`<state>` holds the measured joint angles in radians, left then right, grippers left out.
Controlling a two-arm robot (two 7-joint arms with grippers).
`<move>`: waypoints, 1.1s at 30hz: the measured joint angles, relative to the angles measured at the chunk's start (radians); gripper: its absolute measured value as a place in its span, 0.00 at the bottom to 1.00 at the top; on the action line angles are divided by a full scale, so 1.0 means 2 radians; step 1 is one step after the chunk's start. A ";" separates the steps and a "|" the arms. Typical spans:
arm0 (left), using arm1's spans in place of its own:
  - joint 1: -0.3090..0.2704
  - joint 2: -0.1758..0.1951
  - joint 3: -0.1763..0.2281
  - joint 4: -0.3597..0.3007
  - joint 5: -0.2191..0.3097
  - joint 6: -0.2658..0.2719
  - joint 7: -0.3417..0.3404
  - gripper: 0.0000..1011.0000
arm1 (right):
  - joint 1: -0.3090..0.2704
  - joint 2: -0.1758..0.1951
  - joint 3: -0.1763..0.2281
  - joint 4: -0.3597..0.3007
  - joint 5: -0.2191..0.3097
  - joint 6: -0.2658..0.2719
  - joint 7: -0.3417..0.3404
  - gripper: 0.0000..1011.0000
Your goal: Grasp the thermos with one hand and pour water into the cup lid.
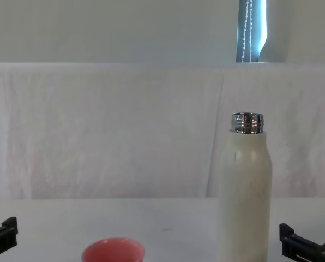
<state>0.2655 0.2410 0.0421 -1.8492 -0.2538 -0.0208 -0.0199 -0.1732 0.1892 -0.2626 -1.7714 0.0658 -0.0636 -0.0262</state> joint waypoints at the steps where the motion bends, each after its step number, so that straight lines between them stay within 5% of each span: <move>1: 0.000 0.000 0.000 0.000 0.000 0.000 0.000 0.99 | 0.000 0.000 0.000 0.000 0.000 0.000 0.000 0.99; 18: 0.000 0.000 0.000 0.000 0.000 0.000 0.000 0.99 | 0.001 -0.003 0.002 -0.005 -0.003 0.014 0.007 0.99; 33: 0.000 0.000 0.000 0.000 0.000 0.000 0.000 0.99 | 0.026 -0.023 0.011 0.007 0.023 0.048 0.073 0.99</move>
<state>0.2655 0.2410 0.0421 -1.8492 -0.2539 -0.0208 -0.0199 -0.1216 0.1431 -0.2403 -1.7580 0.1122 0.0319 0.1198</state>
